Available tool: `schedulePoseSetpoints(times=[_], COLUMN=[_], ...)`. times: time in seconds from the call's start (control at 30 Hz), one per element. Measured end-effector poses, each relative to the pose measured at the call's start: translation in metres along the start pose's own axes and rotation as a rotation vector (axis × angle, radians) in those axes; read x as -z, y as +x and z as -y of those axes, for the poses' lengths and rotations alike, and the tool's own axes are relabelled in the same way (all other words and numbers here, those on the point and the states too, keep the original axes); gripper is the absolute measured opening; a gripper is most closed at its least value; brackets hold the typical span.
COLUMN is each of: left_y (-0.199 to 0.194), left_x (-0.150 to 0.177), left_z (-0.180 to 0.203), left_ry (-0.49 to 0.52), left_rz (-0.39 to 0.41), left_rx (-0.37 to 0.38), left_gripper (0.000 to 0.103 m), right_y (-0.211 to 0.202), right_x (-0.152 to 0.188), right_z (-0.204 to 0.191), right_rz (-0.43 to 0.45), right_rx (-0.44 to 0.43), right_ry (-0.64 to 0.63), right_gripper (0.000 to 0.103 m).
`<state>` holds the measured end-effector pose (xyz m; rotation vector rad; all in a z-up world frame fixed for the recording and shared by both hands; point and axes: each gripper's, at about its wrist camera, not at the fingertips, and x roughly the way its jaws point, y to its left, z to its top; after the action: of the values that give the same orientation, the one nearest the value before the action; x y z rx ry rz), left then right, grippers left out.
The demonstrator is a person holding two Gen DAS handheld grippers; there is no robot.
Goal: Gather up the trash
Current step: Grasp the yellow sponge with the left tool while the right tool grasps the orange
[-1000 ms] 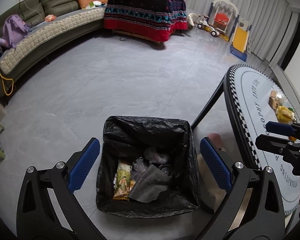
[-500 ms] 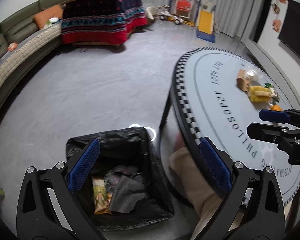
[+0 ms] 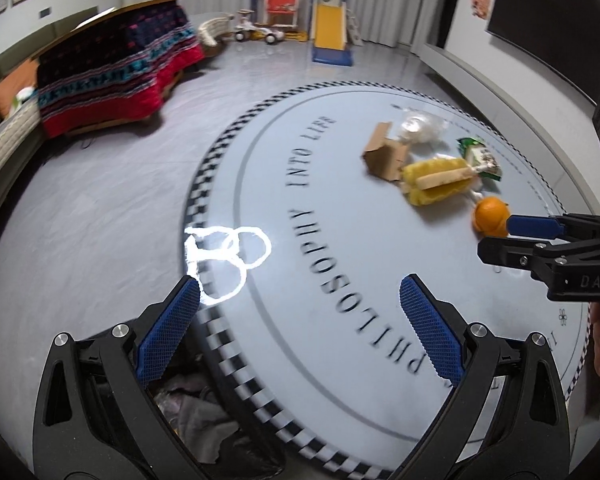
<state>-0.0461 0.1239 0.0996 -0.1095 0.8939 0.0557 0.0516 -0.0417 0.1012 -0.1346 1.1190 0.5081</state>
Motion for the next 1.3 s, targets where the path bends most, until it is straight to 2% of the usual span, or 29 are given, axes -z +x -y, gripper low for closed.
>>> schedulePoseSetpoints(times=[0.23, 0.4, 0.57, 0.73, 0.77, 0.93, 1.2, 1.3], left_y=[0.031, 0.054, 0.074, 0.092, 0.096, 0.114, 0.15, 0.165], left_x=[-0.032, -0.048, -0.058, -0.07, -0.073, -0.086, -0.094, -0.095], left_z=[0.058, 0.088, 0.1, 0.109, 0.114, 0.138, 0.183, 0.191], left_ry=[0.147, 0.245, 0.296, 0.335, 0.353, 0.461, 0.671, 0.719], left_rz=[-0.004, -0.015, -0.028, -0.048, -0.051, -0.057, -0.072, -0.09], left_rx=[0.078, 0.12, 0.152, 0.184, 0.183, 0.195, 0.226, 0.225], left_gripper=[0.097, 0.097, 0.097, 0.097, 0.097, 0.097, 0.097, 0.096], right_y=[0.008, 0.025, 0.05, 0.061, 0.063, 0.058, 0.041, 0.038], right_x=[-0.005, -0.011, -0.02, -0.027, -0.028, -0.024, -0.008, -0.004], right_z=[0.078, 0.113, 0.125, 0.131, 0.134, 0.147, 0.182, 0.191], right_rz=[-0.008, -0.04, -0.078, -0.089, -0.096, -0.103, -0.094, -0.089], right_rx=[0.062, 0.11, 0.092, 0.118, 0.119, 0.083, 0.049, 0.044], right_ry=[0.141, 0.221, 0.239, 0.223, 0.219, 0.214, 0.278, 0.289], right_gripper=[0.074, 0.074, 0.074, 0.073, 0.068, 0.058, 0.058, 0.057])
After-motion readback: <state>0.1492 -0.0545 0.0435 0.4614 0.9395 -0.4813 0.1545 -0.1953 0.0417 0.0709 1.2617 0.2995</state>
